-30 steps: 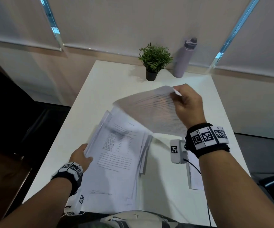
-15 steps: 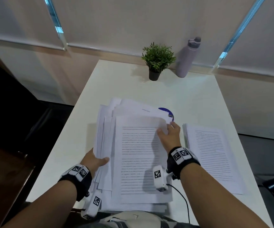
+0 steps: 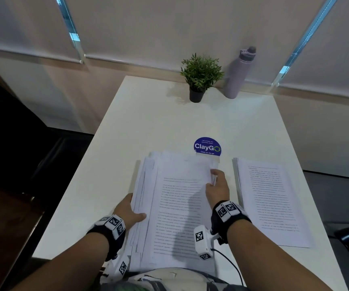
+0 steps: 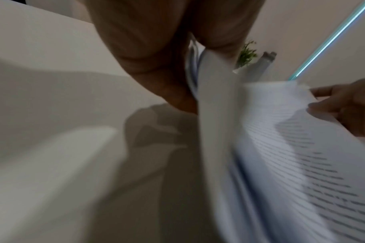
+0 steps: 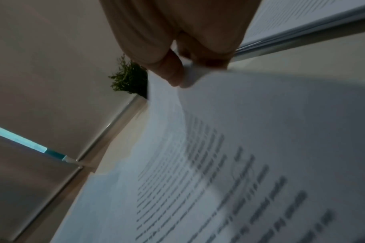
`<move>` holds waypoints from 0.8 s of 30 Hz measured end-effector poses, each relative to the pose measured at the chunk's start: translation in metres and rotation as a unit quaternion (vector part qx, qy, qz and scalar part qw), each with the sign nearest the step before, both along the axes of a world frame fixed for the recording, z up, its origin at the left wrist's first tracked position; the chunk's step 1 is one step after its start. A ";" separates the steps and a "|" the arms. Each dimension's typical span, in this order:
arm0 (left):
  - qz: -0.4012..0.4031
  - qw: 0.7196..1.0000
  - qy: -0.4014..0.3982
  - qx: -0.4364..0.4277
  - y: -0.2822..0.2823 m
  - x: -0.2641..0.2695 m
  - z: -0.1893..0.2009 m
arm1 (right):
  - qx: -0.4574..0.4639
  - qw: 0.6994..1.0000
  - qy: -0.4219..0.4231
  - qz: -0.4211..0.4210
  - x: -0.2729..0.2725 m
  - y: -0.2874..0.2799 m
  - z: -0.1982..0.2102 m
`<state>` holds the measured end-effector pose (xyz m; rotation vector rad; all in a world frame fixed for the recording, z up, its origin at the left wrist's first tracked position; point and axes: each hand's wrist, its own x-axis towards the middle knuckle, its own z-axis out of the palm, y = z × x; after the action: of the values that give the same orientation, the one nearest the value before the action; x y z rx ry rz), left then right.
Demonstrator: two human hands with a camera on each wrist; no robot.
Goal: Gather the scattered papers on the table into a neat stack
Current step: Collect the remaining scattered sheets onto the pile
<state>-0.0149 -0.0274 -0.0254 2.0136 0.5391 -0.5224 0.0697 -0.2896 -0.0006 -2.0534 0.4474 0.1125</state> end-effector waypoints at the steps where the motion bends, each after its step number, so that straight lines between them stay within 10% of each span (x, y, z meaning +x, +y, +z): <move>1: 0.003 1.000 -0.002 0.021 0.000 -0.001 -0.002 | -0.011 1.000 0.012 0.005 0.000 -0.001 -0.004; 7: 0.024 0.974 -0.106 0.200 -0.005 0.007 0.004 | -0.111 0.987 0.118 0.024 -0.002 -0.018 -0.022; 24: -0.037 0.993 0.046 0.102 -0.038 0.019 -0.005 | -0.115 0.975 0.167 0.092 -0.026 -0.028 -0.042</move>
<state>0.0040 -0.0651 -0.0306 2.2188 0.5965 -0.6277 0.0436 -0.3174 -0.0423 -2.3103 0.4921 0.5480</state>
